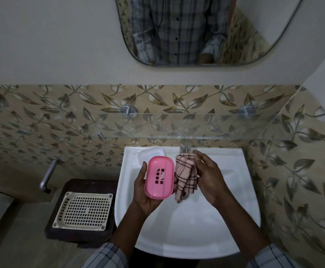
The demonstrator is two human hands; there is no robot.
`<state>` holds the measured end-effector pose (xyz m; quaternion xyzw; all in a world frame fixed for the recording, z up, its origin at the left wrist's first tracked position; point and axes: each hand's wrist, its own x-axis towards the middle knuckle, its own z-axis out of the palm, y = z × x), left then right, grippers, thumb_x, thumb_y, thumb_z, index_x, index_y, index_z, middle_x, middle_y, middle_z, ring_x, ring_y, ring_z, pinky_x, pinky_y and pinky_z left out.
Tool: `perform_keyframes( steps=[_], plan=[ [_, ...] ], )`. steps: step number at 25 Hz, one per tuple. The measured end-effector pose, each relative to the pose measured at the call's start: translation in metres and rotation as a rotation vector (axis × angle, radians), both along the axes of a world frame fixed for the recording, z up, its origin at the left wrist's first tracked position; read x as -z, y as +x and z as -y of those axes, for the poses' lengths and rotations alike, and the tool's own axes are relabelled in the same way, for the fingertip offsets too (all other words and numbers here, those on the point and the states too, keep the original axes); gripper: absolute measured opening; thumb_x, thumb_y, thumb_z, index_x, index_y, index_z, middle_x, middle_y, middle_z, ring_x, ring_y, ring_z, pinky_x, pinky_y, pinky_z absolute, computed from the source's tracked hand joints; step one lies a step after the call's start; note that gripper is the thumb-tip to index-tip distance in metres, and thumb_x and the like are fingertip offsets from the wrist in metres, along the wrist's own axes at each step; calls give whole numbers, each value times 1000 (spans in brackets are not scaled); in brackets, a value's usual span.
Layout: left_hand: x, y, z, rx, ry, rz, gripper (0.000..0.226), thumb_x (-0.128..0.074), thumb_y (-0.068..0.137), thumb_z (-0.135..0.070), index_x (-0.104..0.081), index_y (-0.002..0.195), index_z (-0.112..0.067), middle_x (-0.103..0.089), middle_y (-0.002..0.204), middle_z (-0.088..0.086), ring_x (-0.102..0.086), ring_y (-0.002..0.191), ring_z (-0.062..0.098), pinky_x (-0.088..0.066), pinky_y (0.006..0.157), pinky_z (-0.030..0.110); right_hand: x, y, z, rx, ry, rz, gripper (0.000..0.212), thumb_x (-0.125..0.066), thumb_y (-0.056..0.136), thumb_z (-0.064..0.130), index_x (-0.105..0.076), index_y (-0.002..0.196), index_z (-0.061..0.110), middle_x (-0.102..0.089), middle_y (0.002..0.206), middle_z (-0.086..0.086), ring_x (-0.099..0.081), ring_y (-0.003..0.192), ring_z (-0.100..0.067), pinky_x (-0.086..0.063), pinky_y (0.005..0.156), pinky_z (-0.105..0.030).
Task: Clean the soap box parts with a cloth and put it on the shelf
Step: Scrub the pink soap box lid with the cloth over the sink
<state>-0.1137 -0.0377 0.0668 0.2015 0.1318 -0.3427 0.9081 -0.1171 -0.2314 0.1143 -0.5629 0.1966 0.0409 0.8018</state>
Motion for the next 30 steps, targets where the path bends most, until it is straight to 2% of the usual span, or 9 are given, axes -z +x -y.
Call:
perform_keyframes(
  steps=[3,7,10,14,16,19,21,23,30],
  plan=[
    [3,3,5,14,-22,-23,88,-85,67,-52,-59,133,0,-62,124,24,-63,106,37,-49,97,50,0,-2,8,-52,-130,54,21,-53,99,6,-71,110,9,-77,97,-10,-73,81,-26,-55,57,-24],
    [6,-3,21,-7,8,-19,84,-89,65,-44,-61,131,0,-64,119,26,-65,101,38,-56,90,51,2,-4,-3,-52,-408,89,14,-62,95,32,-74,97,26,-78,89,1,-75,84,-19,-61,73,-38],
    [9,-6,20,-54,71,-32,96,-94,56,-38,-56,135,0,-62,121,28,-64,102,41,-58,84,49,5,-5,-1,9,-505,132,11,-64,95,24,-74,96,24,-78,88,4,-74,86,-20,-60,77,-41],
    [1,11,-1,-95,128,54,97,-90,57,-50,-59,130,4,-63,120,31,-67,95,38,-58,84,47,-7,-2,20,-95,-483,326,15,-53,99,23,-68,95,21,-74,91,5,-69,85,-14,-55,74,-29],
    [-5,22,-14,-129,156,81,91,-75,68,-65,-63,127,3,-66,116,29,-69,95,37,-58,85,48,-17,2,27,-146,-507,375,17,-51,99,20,-68,100,19,-72,89,9,-66,81,-4,-50,70,-15],
    [-16,33,-24,-137,179,117,83,-43,87,-71,-69,122,0,-69,113,26,-71,96,36,-59,87,50,-28,3,8,-262,-650,407,18,-60,96,9,-69,102,24,-73,90,16,-66,77,0,-50,71,-11],
    [-29,36,-21,-109,226,182,78,-68,76,-67,-70,121,-3,-71,113,22,-71,97,33,-59,87,46,-33,0,-19,-310,-779,482,13,-73,87,11,-72,97,20,-73,84,14,-65,73,-2,-51,70,-14],
    [-39,38,-17,-101,294,238,84,-86,56,-62,-73,117,-6,-72,111,19,-72,95,29,-60,84,42,-34,-2,-41,-351,-959,627,11,-77,83,16,-73,94,13,-73,86,2,-67,78,-12,-54,74,-29],
    [-44,34,-10,-150,367,238,101,-86,55,-60,-57,131,0,-70,105,19,-71,89,27,-60,78,35,-35,-12,-73,-493,-1134,658,17,-67,86,20,-72,101,16,-69,100,-3,-67,89,-26,-55,75,-42]
  ],
)
